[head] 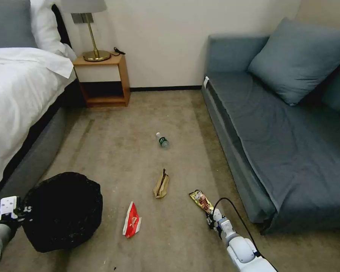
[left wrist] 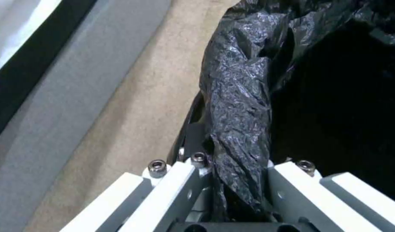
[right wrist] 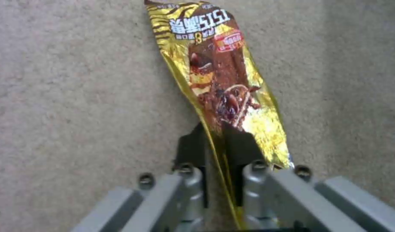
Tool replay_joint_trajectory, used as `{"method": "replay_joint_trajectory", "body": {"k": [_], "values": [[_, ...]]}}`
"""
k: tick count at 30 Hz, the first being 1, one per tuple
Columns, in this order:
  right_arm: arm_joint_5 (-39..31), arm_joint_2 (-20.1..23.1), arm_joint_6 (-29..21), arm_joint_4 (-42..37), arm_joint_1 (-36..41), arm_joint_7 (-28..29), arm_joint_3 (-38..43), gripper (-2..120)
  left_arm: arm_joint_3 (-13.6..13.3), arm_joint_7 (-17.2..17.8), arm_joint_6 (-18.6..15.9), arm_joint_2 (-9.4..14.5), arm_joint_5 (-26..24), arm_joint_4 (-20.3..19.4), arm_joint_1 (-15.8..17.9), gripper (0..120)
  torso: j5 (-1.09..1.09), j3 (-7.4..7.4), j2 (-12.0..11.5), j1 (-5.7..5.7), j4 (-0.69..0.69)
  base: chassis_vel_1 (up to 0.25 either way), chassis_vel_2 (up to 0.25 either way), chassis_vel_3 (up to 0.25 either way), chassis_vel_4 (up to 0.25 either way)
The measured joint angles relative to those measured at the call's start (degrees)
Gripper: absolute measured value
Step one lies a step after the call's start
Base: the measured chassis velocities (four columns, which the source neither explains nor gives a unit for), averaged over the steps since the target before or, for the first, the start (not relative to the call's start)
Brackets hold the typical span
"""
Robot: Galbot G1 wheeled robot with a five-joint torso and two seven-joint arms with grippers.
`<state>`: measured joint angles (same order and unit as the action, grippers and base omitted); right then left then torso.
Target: Pick up the trash bin, then pick up the garbage on the floor and place it into the trash bin.
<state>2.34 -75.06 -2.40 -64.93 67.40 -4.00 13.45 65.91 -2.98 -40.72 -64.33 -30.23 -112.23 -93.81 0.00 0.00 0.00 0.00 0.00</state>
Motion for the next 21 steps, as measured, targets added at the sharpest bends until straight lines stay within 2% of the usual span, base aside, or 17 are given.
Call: {"method": "replay_joint_trajectory", "body": {"k": [2,7,10,11,12,13,15,16,17,20,21], "values": [[-0.2,0.22,0.03,-0.2,0.14,0.0,0.01,1,-0.05,0.0,0.0,0.06,-0.02,0.0,0.02,2,0.0,0.0,0.0,0.0,0.0,0.0,0.0,0.0,0.0],[-0.89,0.85,0.03,-2.5,0.82,0.17,-0.36,0,-0.23,0.0,0.0,0.07,-0.06,-0.12,0.03,2,0.0,0.0,0.0,0.0,0.0,0.0,0.0,0.0,0.0],[-4.74,2.84,-1.01,-11.87,2.96,0.69,-2.97,0,-0.43,0.0,-0.02,-0.03,-0.12,-0.49,-0.02,2,0.0,0.0,0.0,0.0,0.0,0.0,0.0,0.0,0.0],[-4.74,2.84,-1.01,-11.87,2.96,0.69,-2.97,0,-0.43,0.0,-0.02,-0.03,-0.12,-0.49,-0.02,2,0.0,0.0,0.0,0.0,0.0,0.0,0.0,0.0,0.0],[-7.66,3.89,-1.83,-18.97,3.88,1.05,-5.17,0,-0.55,0.0,-0.05,-0.16,-0.14,-0.71,-0.09,2,-0.02,0.0,0.0,0.0,-0.01,0.0,0.0,0.0,0.0],[-8.85,4.18,-1.96,-22.11,3.99,1.33,-6.43,0,-0.61,0.0,-0.07,-0.23,-0.14,-0.79,-0.11,2,-0.01,0.0,0.0,0.0,-0.01,0.0,0.0,0.0,0.0],[-11.23,4.51,-1.88,-27.66,3.71,1.6,-9.31,0,-0.69,-0.02,-0.11,-0.42,-0.15,-1.01,-0.2,2,-0.01,0.0,0.0,0.0,0.0,0.0,0.0,0.0,0.0],[-11.23,4.51,-1.88,-27.66,3.71,1.6,-9.31,0,-0.69,-0.02,-0.11,-0.42,-0.15,-1.01,-0.2,2,-0.01,0.0,0.0,0.0,0.0,0.0,0.0,0.0,0.0],[-14.04,4.49,-1.79,-32.58,2.2,1.36,-13.19,0,-0.78,-0.01,-0.16,-0.8,-0.15,-1.38,-0.39,2,-0.01,0.0,0.0,0.0,0.0,0.0,0.0,0.0,0.0],[-16.19,4.23,-1.79,-35.15,0.2,0.75,-17.04,0,-0.82,-0.02,-0.19,-1.24,-0.15,-1.84,-0.73,2,-0.01,0.0,0.0,0.0,-0.01,0.0,0.0,0.0,0.0],[-18.96,3.57,-1.76,-36.8,-3.72,-0.61,-23.1,0,-0.83,-0.02,-0.23,-1.94,-0.13,-2.56,-1.28,2,0.0,0.0,0.0,0.0,0.01,0.0,0.0,0.0,0.0]]}}
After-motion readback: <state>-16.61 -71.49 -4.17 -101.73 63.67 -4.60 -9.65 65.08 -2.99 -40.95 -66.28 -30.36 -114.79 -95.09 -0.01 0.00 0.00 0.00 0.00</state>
